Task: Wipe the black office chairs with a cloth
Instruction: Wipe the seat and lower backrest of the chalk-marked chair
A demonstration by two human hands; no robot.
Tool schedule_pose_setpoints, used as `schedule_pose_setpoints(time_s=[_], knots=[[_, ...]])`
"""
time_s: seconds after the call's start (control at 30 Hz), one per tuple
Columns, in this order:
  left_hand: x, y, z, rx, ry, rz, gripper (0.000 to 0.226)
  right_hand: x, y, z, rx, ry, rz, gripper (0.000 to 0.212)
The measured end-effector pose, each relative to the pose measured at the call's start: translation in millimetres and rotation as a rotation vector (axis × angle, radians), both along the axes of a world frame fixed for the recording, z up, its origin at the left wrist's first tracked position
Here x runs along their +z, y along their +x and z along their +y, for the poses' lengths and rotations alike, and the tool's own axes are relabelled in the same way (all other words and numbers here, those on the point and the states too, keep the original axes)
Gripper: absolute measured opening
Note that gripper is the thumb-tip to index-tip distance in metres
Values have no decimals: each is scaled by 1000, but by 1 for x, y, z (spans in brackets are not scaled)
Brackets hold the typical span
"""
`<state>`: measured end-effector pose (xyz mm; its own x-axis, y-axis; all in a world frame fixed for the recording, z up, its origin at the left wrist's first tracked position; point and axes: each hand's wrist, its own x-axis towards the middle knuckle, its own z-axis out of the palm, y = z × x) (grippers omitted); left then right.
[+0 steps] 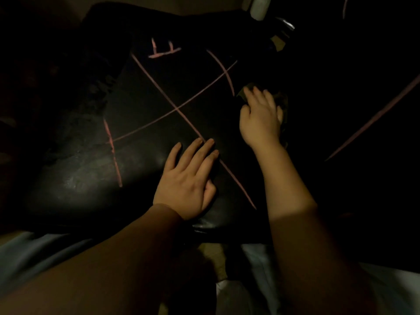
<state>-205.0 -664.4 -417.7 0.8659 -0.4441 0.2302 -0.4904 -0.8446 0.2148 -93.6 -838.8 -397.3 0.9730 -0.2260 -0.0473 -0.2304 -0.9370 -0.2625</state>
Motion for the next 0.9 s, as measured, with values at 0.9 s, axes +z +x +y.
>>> schedule_pose_setpoints(time_s=[0.9], knots=[[55, -18, 55, 91, -239, 413, 34, 21, -242, 24, 509, 167, 141, 62]])
